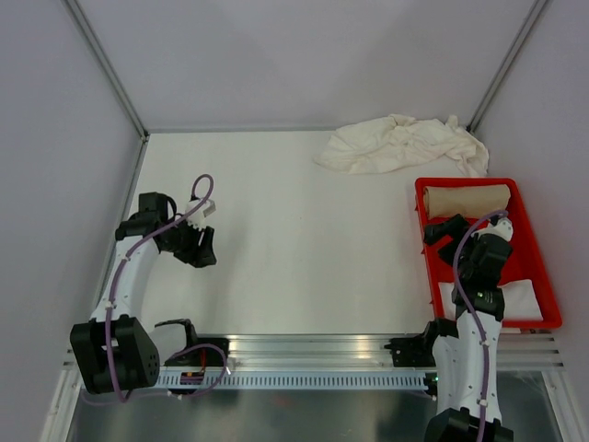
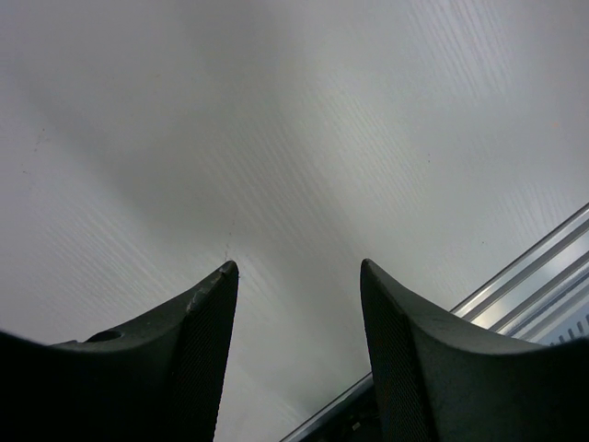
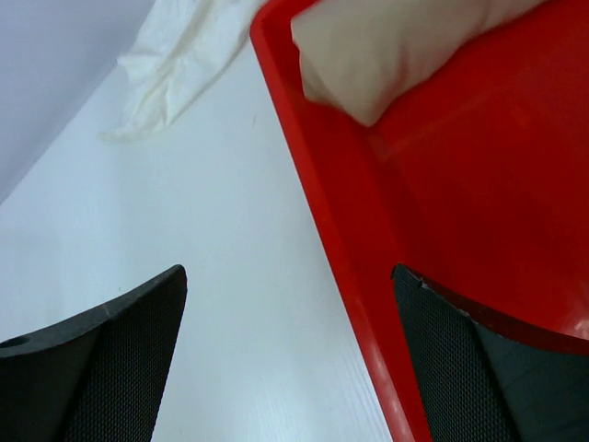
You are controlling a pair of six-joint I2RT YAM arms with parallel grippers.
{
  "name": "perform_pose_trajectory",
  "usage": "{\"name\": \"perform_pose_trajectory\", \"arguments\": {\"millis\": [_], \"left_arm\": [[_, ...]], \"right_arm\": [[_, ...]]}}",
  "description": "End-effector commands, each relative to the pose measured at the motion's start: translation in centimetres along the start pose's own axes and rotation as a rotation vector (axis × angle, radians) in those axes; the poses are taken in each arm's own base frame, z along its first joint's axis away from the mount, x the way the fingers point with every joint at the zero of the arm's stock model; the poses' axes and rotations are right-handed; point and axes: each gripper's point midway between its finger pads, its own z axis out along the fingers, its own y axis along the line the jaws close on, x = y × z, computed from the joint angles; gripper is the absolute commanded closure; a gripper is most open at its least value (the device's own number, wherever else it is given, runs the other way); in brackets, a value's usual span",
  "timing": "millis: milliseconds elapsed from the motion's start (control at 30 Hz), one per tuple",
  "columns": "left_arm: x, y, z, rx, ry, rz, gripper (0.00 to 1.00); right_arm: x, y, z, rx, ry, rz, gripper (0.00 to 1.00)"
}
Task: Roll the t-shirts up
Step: Place the rolled tshirt into the container
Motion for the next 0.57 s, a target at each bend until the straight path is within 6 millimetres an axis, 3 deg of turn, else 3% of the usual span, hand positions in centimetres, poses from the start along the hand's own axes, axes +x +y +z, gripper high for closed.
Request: {"name": "perform_pose_trajectory", "arguments": {"millis": [0, 100, 533], "left_arm": [[-0.2, 1.2, 0.1, -0.087, -0.045, -0.013, 0.39], [0.6, 1.5, 0.3, -0.115, -0.033, -0.014, 0.39], [1.2, 1.6, 0.3, -0.130, -0.020, -0.022, 0.39]], "right_arm": [[4.7, -0.3, -0.6, -0.046, 0.156, 0.026, 0.02], [6.0, -0.7, -0.8, -0.055, 0.177, 0.026, 0.02], [6.0, 0.7, -1.3, -0.153, 0.167, -0.018, 0.02]]}}
